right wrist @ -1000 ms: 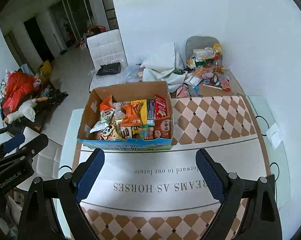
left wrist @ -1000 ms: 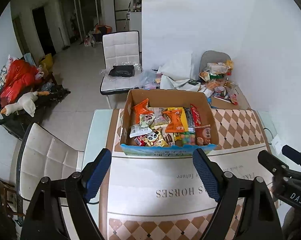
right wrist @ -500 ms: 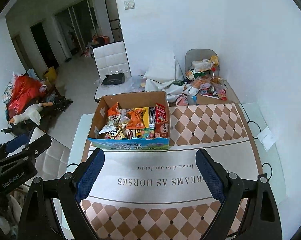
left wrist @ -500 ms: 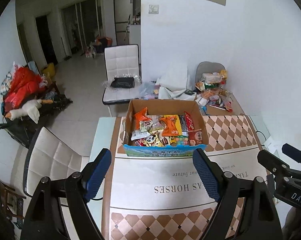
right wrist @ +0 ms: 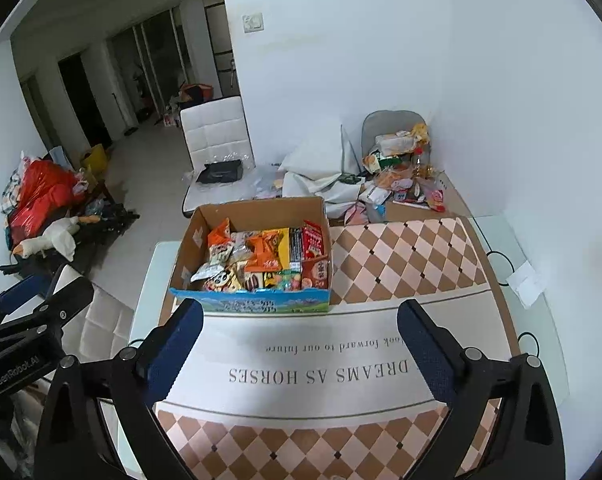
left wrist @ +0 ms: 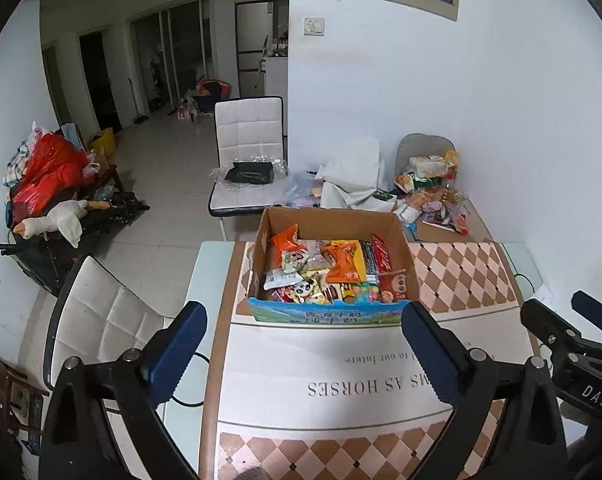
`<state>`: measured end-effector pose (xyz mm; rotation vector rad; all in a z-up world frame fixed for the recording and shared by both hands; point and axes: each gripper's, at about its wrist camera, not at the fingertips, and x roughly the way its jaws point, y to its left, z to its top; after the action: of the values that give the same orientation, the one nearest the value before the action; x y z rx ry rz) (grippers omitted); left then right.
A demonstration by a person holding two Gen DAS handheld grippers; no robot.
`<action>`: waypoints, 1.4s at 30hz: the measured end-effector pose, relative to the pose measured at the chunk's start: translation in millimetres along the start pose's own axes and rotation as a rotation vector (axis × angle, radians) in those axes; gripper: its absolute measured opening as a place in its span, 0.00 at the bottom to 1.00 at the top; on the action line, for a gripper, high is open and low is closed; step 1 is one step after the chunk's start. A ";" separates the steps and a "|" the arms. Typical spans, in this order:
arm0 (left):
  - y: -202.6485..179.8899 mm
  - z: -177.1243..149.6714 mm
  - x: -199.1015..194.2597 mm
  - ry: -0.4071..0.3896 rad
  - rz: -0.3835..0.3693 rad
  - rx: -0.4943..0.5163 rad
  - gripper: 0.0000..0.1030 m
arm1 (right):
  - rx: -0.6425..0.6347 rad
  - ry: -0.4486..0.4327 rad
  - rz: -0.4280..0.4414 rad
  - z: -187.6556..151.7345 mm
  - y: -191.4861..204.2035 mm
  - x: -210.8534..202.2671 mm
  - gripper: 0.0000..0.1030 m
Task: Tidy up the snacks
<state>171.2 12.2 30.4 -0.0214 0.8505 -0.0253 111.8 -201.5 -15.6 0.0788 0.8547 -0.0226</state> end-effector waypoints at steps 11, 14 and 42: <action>4.9 15.8 36.3 -0.018 0.056 -0.007 0.99 | -0.007 -0.013 -0.055 17.1 5.2 44.0 0.98; 5.0 17.8 42.9 -0.016 0.062 -0.006 0.99 | -0.010 -0.012 -0.063 21.9 7.0 54.5 0.98; 3.6 11.5 71.2 0.017 0.095 0.019 0.99 | -0.014 0.020 -0.078 18.0 14.9 92.8 0.98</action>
<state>226.8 13.7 -15.6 0.0374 0.8676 0.0558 187.1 -187.0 -73.0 0.0327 0.8773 -0.0889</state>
